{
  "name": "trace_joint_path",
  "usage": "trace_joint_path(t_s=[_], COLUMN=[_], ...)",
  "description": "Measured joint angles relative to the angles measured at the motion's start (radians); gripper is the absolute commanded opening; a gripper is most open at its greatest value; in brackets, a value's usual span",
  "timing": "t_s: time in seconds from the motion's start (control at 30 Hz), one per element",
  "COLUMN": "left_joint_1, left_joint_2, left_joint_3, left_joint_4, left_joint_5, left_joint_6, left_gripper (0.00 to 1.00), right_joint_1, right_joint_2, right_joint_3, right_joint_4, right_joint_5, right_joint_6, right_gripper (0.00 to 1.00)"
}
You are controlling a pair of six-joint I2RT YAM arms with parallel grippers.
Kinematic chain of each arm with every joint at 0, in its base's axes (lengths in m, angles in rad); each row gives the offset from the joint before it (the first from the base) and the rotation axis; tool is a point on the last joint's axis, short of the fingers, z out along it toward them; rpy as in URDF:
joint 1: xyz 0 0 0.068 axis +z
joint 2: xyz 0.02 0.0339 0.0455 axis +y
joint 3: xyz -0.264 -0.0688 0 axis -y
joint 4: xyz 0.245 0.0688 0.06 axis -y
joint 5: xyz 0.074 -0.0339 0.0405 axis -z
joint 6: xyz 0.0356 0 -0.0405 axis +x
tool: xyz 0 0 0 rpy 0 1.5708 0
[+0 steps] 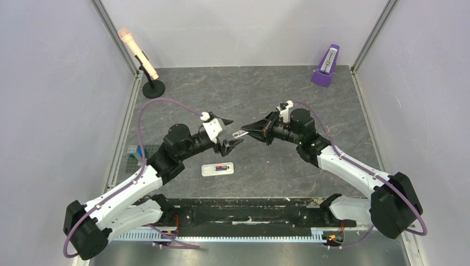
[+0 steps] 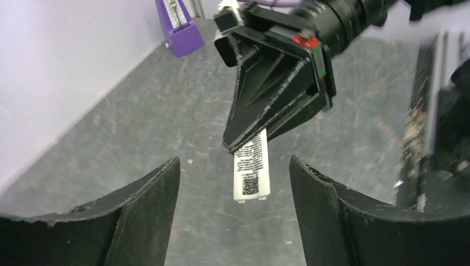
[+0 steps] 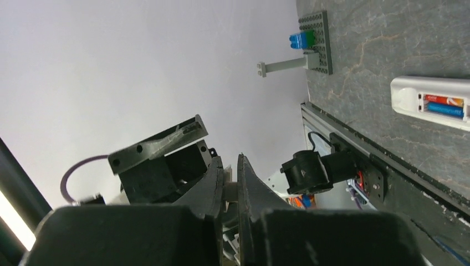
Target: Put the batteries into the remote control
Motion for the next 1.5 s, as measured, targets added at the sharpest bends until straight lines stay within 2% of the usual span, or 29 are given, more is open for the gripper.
trace_joint_path(t_s=[0.2, 0.37, 0.5, 0.67, 0.77, 1.0, 1.07, 1.13, 1.23, 1.27, 1.3, 1.4, 1.43, 1.5], left_joint_1=[0.0, 0.0, 0.0, 0.0, 0.0, 0.0, 0.0, 0.0, 0.0, 0.0, 0.0, 0.0, 0.0, 0.0], left_joint_2=[-0.064, -0.099, -0.089, 0.015, 0.102, 0.119, 0.103, 0.094, 0.092, 0.092, 0.092, 0.091, 0.089, 0.076], left_joint_3=[0.0, 0.006, 0.006, -0.037, -0.043, -0.043, -0.043, -0.043, -0.043, -0.043, -0.043, -0.043, -0.043, -0.033], left_joint_4=[-0.056, -0.128, -0.125, 0.101, 0.214, 0.296, 0.297, 0.298, 0.296, 0.294, 0.291, 0.289, 0.283, 0.228], left_joint_5=[-0.148, -0.221, -0.253, -0.229, -0.188, -0.172, -0.172, -0.172, -0.172, -0.172, -0.173, -0.171, -0.171, -0.171], left_joint_6=[-0.455, -0.8, -1.085, -1.408, -1.512, -1.552, -1.552, -1.553, -1.556, -1.558, -1.56, -1.562, -1.56, -1.542], left_gripper=[0.79, 0.77, 0.7, 0.5, 0.43, 0.44, 0.41, 0.32, 0.12, 0.04, 0.02, 0.02, 0.02, 0.02], right_joint_1=[-0.002, -0.006, -0.006, -0.006, -0.009, -0.003, -0.003, -0.002, -0.001, -0.001, -0.001, -0.001, -0.001, -0.002], right_joint_2=[-0.005, -0.038, -0.066, -0.108, -0.133, -0.143, -0.151, -0.157, -0.162, -0.162, -0.162, -0.162, -0.162, -0.162], right_joint_3=[-0.024, -0.023, -0.023, -0.033, -0.058, -0.1, -0.11, -0.119, -0.126, -0.127, -0.127, -0.13, -0.13, -0.129], right_joint_4=[0.082, 0.127, 0.17, 0.256, 0.287, 0.309, 0.315, 0.332, 0.356, 0.363, 0.369, 0.367, 0.362, 0.335], right_joint_5=[0.05, 0.098, 0.117, 0.127, 0.146, 0.161, 0.162, 0.161, 0.162, 0.162, 0.162, 0.16, 0.157, 0.132], right_joint_6=[-0.047, -0.174, -0.274, -0.334, -0.355, -0.36, -0.359, -0.351, -0.338, -0.334, -0.331, -0.328, -0.324, -0.363], right_gripper=[0.0, 0.0, 0.0, 0.0, 0.0, 0.0, 0.0, 0.0, 0.0, 0.02, 0.11, 0.61, 0.69, 0.76])
